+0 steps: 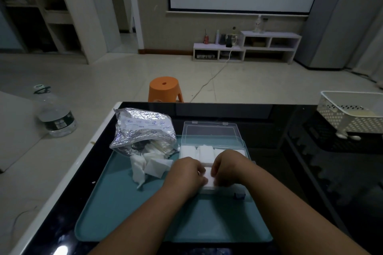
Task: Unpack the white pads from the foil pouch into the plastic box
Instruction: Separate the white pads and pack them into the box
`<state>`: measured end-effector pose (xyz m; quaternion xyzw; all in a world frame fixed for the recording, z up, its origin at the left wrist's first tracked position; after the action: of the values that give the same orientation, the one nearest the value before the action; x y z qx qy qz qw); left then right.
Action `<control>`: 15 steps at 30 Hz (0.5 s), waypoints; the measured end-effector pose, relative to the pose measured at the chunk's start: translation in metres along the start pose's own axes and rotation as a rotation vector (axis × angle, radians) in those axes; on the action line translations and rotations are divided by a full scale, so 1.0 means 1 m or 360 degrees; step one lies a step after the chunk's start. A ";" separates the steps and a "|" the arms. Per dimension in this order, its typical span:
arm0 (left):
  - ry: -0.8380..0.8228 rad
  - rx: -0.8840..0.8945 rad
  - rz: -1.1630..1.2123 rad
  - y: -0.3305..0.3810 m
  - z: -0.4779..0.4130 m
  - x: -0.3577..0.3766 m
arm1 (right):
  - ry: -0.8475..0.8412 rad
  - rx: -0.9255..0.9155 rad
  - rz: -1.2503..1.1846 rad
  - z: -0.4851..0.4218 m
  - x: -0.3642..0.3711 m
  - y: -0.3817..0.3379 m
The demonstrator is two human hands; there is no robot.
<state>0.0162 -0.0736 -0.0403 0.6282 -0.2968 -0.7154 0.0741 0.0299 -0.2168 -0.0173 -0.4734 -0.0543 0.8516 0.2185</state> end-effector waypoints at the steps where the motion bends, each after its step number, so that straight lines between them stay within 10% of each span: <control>1: -0.0004 -0.0001 -0.0021 0.001 -0.001 0.000 | 0.0013 0.0004 0.0048 0.000 0.002 -0.001; 10: -0.0074 0.0022 -0.0206 0.008 -0.001 0.003 | 0.0116 -0.0016 0.0253 -0.004 -0.003 -0.009; 15: 0.0340 0.0011 -0.0084 -0.005 0.000 -0.014 | 0.0252 -0.0048 0.0126 -0.004 -0.012 -0.014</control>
<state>0.0199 -0.0628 -0.0304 0.7087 -0.2729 -0.6451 0.0843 0.0431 -0.2097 -0.0058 -0.5443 -0.0309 0.8185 0.1813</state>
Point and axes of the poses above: each hand's wrist, its own z-axis away from the middle knuckle, its own x-axis out of the palm, y = z × x, the point moved 1 cm from there along -z, towards the middle knuckle, and after that the axes turned 9 degrees about x, right-handed, at the moved point
